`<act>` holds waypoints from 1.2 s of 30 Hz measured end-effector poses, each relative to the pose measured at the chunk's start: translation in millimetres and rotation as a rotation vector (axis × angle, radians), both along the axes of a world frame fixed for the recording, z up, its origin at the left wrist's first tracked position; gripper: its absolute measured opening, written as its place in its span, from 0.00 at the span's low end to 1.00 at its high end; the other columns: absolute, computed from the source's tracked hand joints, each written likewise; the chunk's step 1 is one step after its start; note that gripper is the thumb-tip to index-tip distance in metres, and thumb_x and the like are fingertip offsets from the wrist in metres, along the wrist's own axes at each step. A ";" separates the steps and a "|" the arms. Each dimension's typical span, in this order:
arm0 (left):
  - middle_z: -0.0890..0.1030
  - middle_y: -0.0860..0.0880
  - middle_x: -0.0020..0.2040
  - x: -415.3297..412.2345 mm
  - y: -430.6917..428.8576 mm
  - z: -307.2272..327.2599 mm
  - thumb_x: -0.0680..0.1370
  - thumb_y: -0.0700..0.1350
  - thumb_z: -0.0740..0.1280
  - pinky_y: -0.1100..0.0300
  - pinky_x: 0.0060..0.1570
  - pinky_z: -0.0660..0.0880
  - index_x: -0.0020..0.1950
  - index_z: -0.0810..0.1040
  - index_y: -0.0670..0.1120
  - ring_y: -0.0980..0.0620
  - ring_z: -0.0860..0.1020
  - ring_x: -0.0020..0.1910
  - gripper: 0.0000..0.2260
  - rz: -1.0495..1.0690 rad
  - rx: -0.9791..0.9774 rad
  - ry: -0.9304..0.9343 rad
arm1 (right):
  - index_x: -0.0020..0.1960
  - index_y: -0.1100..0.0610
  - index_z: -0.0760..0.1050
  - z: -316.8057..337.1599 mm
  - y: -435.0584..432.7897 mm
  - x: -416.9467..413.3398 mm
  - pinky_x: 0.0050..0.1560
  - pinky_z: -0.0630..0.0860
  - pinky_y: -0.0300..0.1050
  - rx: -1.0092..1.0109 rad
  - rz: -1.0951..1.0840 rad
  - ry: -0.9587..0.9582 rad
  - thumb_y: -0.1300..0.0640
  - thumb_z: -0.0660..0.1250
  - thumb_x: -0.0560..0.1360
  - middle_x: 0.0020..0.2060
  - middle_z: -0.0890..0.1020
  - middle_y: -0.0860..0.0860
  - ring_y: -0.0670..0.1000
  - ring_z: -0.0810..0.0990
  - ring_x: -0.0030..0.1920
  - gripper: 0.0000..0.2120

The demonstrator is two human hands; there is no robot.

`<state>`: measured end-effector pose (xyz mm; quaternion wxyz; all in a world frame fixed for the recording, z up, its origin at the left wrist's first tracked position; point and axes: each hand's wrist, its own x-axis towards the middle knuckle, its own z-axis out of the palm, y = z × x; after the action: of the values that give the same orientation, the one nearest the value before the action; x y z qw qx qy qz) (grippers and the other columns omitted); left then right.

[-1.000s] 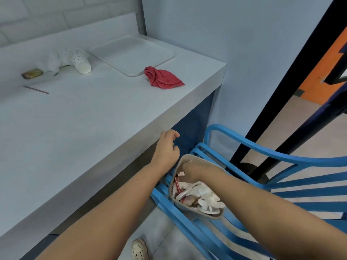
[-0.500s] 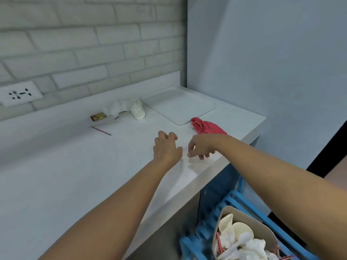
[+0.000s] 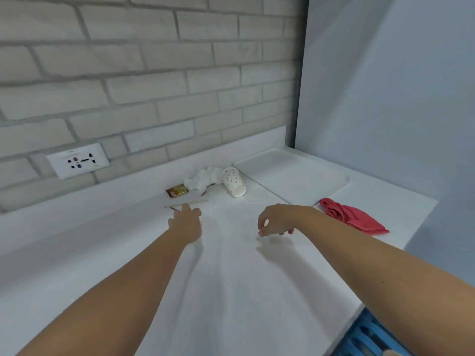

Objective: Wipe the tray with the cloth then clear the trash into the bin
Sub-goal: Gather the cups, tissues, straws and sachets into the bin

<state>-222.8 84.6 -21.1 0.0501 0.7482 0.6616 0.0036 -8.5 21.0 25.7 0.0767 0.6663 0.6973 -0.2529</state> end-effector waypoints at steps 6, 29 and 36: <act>0.63 0.45 0.68 -41.9 41.1 -19.1 0.77 0.36 0.57 0.55 0.61 0.69 0.70 0.65 0.46 0.45 0.67 0.63 0.21 0.051 0.013 0.014 | 0.62 0.56 0.75 -14.6 28.5 -8.4 0.34 0.72 0.39 -0.056 -0.050 0.004 0.50 0.63 0.77 0.35 0.72 0.47 0.51 0.74 0.40 0.16; 0.74 0.51 0.46 -32.2 141.6 -17.8 0.76 0.45 0.66 0.64 0.43 0.69 0.40 0.70 0.49 0.52 0.72 0.48 0.07 -0.161 -0.358 0.060 | 0.73 0.56 0.62 -36.1 183.9 9.2 0.31 0.67 0.35 0.053 -0.142 -0.127 0.67 0.63 0.71 0.44 0.77 0.51 0.48 0.72 0.32 0.31; 0.68 0.52 0.41 -26.8 124.7 -25.0 0.78 0.38 0.61 0.62 0.44 0.70 0.36 0.63 0.49 0.50 0.71 0.50 0.13 -0.167 -0.323 0.069 | 0.68 0.60 0.68 -34.9 185.0 6.9 0.36 0.71 0.40 -0.012 -0.184 -0.114 0.52 0.73 0.69 0.31 0.73 0.50 0.51 0.74 0.34 0.30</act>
<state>-249.6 209.3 -46.1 0.1471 0.7823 0.5905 -0.1327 -1.7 206.0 -9.3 0.0967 0.7402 0.6263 -0.2249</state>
